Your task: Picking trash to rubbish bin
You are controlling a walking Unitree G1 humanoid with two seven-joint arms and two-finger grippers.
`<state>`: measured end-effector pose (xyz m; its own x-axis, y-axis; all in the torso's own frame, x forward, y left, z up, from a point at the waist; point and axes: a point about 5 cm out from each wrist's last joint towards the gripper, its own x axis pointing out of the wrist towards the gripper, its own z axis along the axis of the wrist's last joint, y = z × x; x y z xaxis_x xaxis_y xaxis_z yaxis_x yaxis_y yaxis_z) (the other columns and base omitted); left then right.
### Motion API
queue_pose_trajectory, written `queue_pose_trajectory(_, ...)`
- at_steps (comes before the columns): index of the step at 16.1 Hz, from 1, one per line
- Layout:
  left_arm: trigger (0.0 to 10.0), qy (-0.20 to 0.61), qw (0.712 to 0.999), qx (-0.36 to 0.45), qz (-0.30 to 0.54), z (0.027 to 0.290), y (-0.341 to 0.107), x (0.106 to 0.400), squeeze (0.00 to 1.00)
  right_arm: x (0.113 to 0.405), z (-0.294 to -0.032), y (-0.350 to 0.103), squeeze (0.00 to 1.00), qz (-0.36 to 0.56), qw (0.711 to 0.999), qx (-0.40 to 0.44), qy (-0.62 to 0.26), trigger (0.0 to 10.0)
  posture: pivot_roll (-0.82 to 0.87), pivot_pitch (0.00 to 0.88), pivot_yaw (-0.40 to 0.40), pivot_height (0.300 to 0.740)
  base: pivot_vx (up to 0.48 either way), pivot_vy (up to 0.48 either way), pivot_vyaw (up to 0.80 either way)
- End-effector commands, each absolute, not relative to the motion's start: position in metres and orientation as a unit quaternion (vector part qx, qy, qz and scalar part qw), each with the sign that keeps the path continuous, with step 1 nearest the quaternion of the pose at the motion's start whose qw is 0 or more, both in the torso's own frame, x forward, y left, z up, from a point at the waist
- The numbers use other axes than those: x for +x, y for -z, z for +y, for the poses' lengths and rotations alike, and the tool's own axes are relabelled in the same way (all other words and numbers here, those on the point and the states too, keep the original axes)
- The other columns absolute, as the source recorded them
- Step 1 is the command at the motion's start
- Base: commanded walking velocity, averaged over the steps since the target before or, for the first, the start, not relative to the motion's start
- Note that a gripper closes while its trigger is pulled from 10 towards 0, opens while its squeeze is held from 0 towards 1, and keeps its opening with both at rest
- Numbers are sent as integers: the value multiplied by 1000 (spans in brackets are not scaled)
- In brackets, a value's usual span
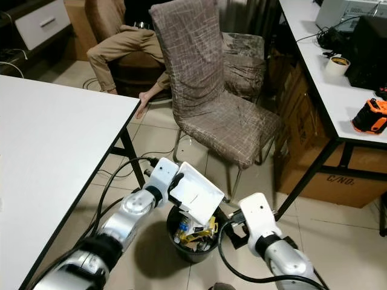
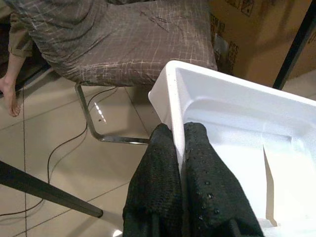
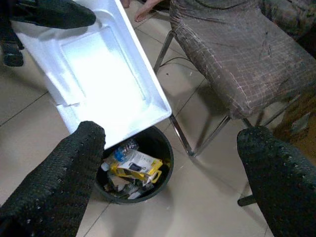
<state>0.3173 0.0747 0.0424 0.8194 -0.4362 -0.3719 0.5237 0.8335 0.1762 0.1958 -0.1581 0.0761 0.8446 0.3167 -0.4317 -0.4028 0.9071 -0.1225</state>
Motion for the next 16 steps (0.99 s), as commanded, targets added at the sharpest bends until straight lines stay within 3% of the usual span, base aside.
queue_pose_trajectory(1, 10000, 254, 944, 145, 156, 72, -44, 322, 0, 192, -162, -81, 0, 213, 952, -101, -197, 10000, -348, 29, -15, 740, 0, 0, 0)
queue_pose_trajectory(6, 10000, 275, 937, 153, 150, 65, -44, 324, 0, 194, -153, -99, 0, 182, 939, -94, -275, 10000, -357, 69, 1, 740, 0, 0, 0)
queue_pose_trajectory(16, 10000, 295, 935, 151, 128, 55, -53, 329, 0, 191, -139, -104, 0, 177, 933, -50, -308, 10000, -340, 84, -3, 740, 0, 0, 0)
